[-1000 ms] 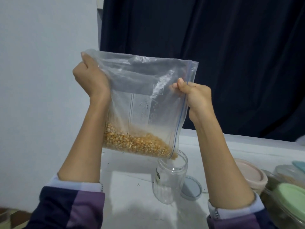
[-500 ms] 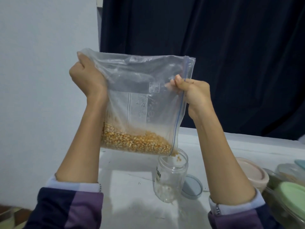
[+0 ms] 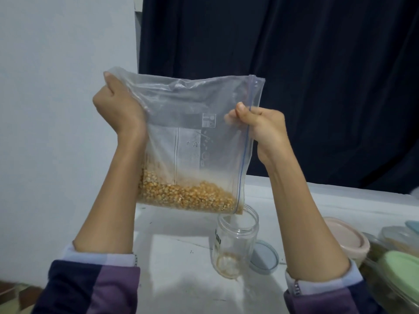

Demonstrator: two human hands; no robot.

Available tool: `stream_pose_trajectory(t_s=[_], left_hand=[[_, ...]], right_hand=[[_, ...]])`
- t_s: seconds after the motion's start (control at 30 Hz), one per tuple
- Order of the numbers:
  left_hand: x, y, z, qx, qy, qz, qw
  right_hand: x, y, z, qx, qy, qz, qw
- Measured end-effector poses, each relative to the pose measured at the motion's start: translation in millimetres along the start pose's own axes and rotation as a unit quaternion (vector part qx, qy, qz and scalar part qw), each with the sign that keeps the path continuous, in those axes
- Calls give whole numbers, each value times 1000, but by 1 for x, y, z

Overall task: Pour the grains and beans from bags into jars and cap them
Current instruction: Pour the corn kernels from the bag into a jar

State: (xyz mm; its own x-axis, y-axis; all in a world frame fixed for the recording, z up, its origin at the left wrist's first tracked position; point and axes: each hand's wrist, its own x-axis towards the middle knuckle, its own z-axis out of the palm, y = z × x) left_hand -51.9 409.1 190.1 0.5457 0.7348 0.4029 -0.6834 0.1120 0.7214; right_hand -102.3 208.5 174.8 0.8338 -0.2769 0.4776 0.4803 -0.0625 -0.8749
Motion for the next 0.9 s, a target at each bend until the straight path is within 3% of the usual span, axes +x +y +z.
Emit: stream_pose_trajectory(t_s=[0.9], left_hand=[[2,1,-3,-4,1,3,1000]], right_hand=[[0,1,0,7,1,3,1000]])
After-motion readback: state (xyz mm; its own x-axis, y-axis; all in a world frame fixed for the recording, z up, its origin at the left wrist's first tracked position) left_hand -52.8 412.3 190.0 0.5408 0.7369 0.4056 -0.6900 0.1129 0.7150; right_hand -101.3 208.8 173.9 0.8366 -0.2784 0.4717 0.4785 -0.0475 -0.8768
